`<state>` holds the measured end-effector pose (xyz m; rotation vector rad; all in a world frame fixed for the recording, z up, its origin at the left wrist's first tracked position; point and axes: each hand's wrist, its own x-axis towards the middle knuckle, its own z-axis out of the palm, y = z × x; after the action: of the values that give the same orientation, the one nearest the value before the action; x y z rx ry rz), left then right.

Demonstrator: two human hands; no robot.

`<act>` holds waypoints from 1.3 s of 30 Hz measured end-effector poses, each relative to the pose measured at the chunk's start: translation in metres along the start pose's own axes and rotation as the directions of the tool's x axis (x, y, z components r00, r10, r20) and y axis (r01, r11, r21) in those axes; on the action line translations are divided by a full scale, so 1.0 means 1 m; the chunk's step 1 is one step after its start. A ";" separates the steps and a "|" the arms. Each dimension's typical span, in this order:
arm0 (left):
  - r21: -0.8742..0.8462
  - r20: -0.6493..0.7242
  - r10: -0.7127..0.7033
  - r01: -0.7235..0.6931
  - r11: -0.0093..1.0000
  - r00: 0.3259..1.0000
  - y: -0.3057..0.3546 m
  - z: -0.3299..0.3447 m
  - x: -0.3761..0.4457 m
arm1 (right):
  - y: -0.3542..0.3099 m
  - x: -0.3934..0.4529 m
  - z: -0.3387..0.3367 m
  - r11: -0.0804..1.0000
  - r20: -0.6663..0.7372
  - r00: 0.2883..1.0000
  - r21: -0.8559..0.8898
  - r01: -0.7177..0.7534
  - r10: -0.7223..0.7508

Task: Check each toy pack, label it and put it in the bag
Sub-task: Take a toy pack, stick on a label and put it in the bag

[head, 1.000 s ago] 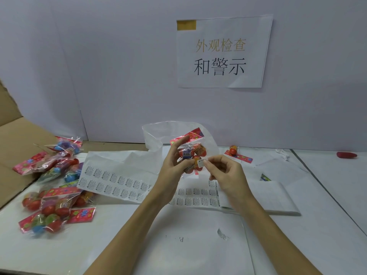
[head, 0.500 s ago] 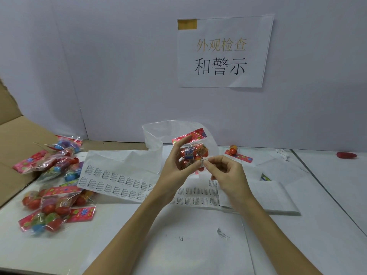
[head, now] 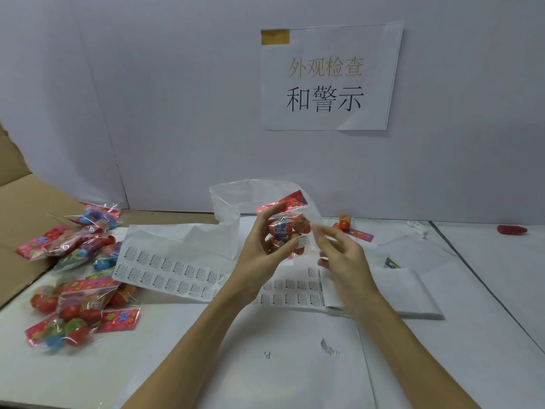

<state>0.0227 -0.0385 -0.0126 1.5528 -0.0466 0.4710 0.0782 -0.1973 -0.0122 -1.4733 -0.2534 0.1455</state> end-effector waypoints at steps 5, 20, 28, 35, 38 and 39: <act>0.018 0.029 0.011 -0.011 1.000 1.000 0.002 0.001 -0.002 | -0.001 -0.005 0.009 0.993 0.065 0.997 -0.112 0.035 -0.028; -0.027 0.038 0.039 -0.038 0.999 0.999 0.001 -0.003 -0.001 | 0.007 0.006 -0.004 0.937 0.278 0.955 0.295 -0.188 0.104; 0.033 0.069 0.020 -0.022 0.999 0.997 -0.002 -0.003 0.000 | 0.007 0.003 -0.001 0.999 0.139 0.990 0.026 -0.029 0.025; 0.098 -0.166 0.007 0.010 0.995 0.986 -0.003 -0.024 0.008 | -0.001 0.009 -0.017 0.952 0.155 0.978 -0.252 0.176 -0.140; 0.141 -0.179 -0.037 0.063 0.988 0.983 -0.011 -0.022 0.009 | -0.001 0.007 -0.014 0.954 0.152 0.978 -0.242 0.179 -0.145; 0.125 -0.197 -0.049 0.075 0.989 0.979 -0.010 -0.020 0.009 | -0.001 0.006 -0.013 0.953 0.143 0.980 -0.248 0.173 -0.140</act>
<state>0.0285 -0.0160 -0.0203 1.6255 0.1865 0.5833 0.0876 -0.2082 -0.0121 -1.6988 -0.5051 0.0775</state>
